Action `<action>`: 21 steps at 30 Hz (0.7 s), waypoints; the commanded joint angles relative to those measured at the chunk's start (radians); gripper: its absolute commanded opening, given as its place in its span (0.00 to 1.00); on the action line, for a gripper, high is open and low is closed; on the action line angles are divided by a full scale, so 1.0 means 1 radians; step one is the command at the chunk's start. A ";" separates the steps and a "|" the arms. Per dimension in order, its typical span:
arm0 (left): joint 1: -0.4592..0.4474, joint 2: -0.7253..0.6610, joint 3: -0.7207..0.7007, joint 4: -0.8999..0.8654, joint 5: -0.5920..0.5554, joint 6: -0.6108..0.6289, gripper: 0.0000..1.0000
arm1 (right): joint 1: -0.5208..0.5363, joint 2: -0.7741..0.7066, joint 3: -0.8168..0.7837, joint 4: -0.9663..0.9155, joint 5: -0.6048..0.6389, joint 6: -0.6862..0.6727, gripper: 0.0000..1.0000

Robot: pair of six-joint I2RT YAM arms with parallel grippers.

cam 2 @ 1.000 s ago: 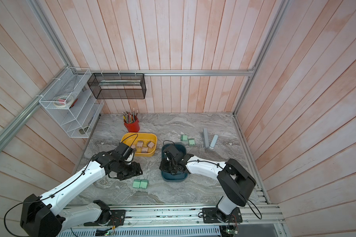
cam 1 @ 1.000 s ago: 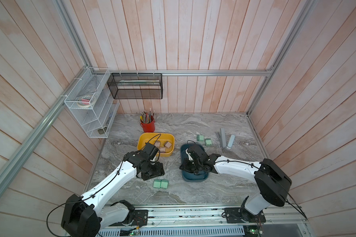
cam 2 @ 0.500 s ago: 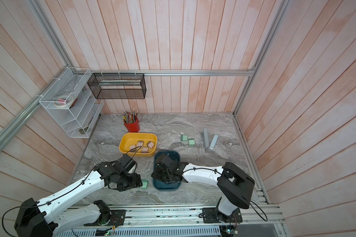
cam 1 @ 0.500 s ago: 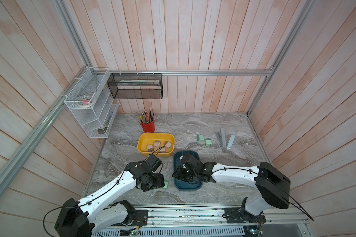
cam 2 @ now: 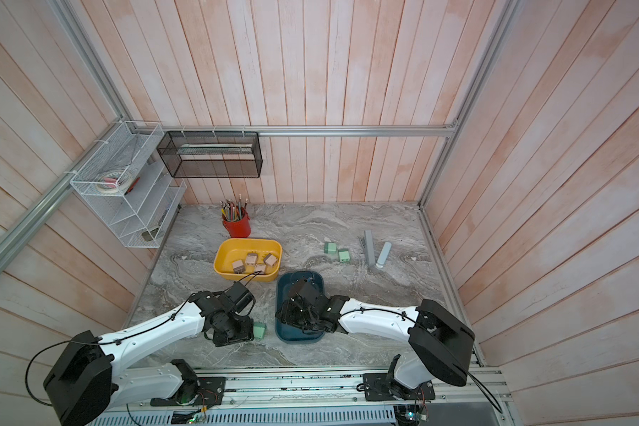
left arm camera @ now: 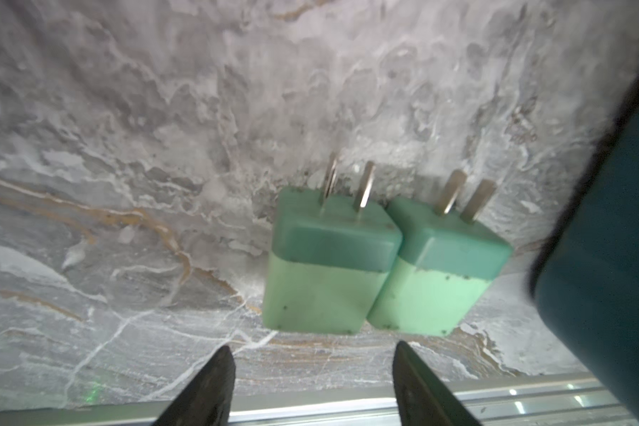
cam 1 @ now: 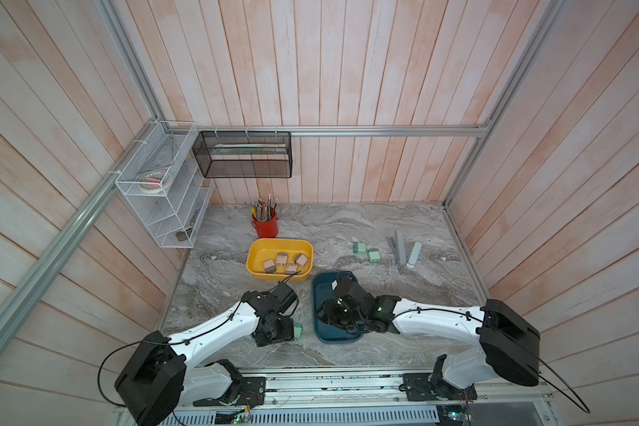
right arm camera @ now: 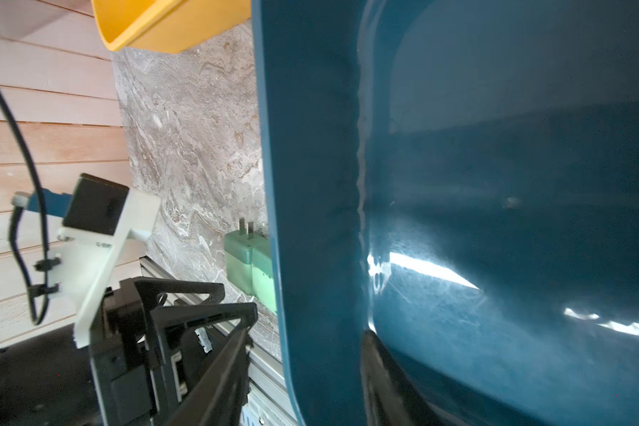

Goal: Place the plugs by color into the storage box
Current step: Adjust the plug at the center of the board.

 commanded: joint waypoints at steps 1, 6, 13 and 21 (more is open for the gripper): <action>0.023 0.037 0.038 0.039 -0.043 0.047 0.69 | 0.002 -0.016 -0.009 -0.020 0.020 -0.017 0.54; 0.069 0.078 0.043 0.082 -0.023 0.085 0.64 | 0.002 -0.026 -0.017 -0.024 0.024 -0.022 0.55; 0.078 0.114 0.046 0.072 -0.036 0.130 0.60 | 0.002 -0.035 -0.021 -0.032 0.039 -0.022 0.56; 0.080 0.066 0.061 -0.007 -0.053 0.095 0.59 | -0.001 -0.028 -0.019 -0.019 0.045 -0.013 0.57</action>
